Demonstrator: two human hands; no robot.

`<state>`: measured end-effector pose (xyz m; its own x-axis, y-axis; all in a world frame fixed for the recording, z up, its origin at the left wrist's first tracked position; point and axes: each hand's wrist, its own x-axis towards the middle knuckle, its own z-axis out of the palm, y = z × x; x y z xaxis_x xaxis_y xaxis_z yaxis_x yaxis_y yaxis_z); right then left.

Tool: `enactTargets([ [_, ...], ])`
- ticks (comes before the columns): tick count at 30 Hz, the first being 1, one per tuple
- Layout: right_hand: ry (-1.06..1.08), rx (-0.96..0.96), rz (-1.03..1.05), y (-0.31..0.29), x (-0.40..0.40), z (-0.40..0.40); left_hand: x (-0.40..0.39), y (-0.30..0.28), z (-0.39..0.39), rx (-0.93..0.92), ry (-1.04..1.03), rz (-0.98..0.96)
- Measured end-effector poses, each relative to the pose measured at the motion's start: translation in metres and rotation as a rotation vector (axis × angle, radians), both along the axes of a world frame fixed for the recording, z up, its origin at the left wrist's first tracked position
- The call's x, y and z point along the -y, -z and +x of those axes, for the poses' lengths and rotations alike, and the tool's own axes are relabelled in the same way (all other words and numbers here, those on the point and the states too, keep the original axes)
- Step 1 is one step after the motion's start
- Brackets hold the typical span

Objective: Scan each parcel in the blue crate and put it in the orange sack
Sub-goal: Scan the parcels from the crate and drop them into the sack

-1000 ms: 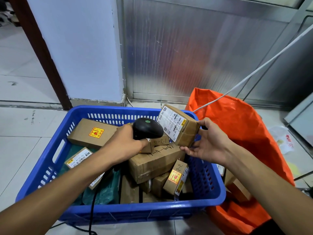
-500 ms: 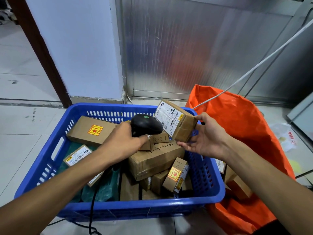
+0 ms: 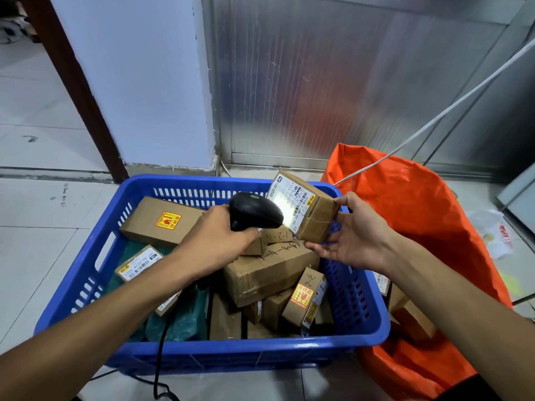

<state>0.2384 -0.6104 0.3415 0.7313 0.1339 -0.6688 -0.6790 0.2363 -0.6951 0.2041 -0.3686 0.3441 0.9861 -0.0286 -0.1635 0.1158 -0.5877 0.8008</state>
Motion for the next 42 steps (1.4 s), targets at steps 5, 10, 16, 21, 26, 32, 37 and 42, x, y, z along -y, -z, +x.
enactTargets([
  [5,-0.001,0.000,-0.002,0.002,0.000,0.000,0.000,0.001,0.001,-0.009,0.003,-0.010],
  [10,-0.003,-0.002,-0.008,0.003,0.002,0.002,0.002,0.000,0.000,-0.016,-0.003,-0.009],
  [16,0.004,-0.006,-0.009,0.004,0.000,0.003,0.003,-0.001,-0.001,-0.017,-0.006,0.001],
  [21,0.012,-0.004,0.003,0.004,0.000,0.004,0.003,-0.002,-0.001,-0.014,-0.002,-0.012],
  [26,-0.001,0.001,-0.004,0.007,0.001,0.006,0.001,0.000,0.000,-0.016,0.000,-0.008],
  [32,0.010,0.048,-0.082,0.009,0.010,0.016,-0.001,-0.004,-0.004,-0.030,0.020,-0.020],
  [37,-0.009,0.147,-0.237,0.004,0.027,0.026,-0.002,-0.001,-0.003,-0.030,0.032,-0.029],
  [42,0.051,0.172,-0.296,0.003,0.051,0.039,-0.002,0.001,-0.002,-0.011,0.045,-0.019],
])
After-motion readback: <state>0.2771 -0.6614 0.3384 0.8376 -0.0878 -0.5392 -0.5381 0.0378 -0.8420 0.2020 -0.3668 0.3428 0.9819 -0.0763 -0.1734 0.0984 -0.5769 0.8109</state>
